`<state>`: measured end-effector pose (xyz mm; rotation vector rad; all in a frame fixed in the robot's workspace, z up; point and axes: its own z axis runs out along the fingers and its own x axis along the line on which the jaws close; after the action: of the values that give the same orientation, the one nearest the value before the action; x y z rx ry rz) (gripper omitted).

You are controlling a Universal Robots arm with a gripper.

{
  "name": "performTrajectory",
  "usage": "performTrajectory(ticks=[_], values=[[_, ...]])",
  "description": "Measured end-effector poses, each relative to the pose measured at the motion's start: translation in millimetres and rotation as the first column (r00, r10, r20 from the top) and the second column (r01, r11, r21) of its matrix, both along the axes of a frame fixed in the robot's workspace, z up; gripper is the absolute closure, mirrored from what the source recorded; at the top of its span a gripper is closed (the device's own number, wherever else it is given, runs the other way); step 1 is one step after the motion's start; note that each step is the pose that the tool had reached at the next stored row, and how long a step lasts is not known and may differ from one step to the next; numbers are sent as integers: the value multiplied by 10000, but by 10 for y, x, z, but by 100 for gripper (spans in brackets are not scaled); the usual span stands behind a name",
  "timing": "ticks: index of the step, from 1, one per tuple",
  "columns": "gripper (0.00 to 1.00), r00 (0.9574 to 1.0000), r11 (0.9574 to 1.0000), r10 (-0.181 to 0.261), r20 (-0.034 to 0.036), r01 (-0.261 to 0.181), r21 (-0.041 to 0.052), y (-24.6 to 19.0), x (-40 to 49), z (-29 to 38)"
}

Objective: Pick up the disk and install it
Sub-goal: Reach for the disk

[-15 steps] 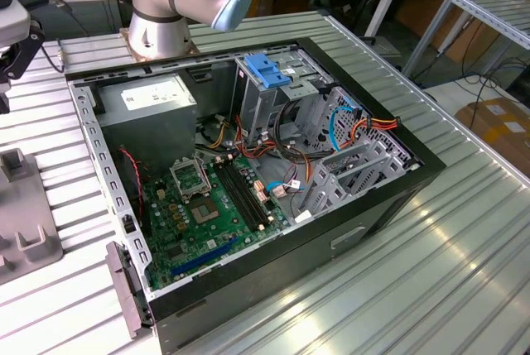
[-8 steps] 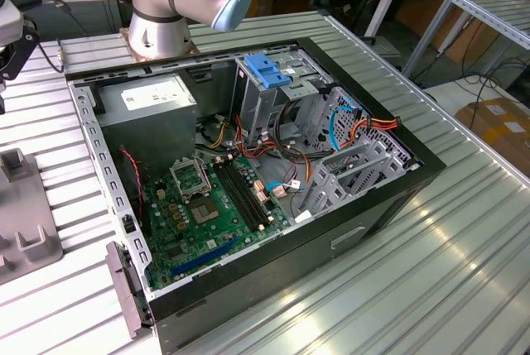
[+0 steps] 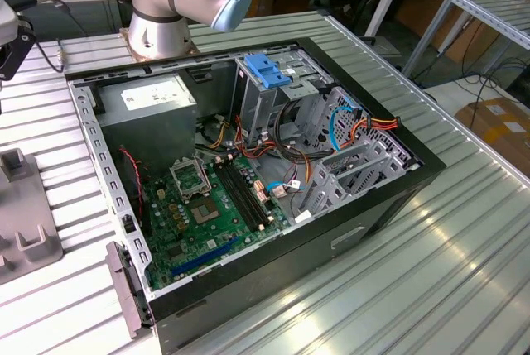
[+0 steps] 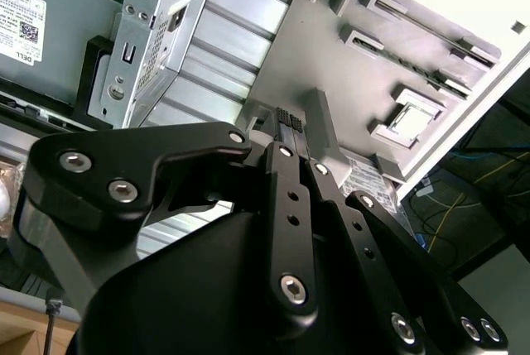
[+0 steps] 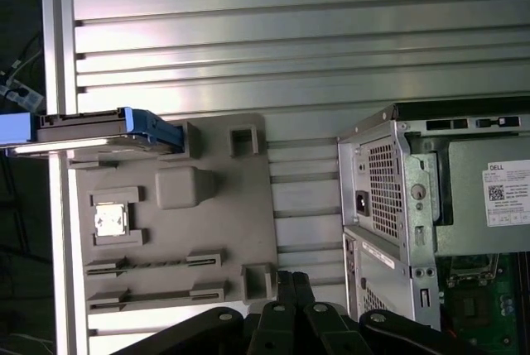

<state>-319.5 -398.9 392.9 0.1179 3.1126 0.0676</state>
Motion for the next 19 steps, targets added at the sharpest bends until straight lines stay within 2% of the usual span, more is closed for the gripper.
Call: performTrajectory(ticks=[19], values=[[90, 10000, 10000, 0, 1, 0, 0, 0, -53, 0]])
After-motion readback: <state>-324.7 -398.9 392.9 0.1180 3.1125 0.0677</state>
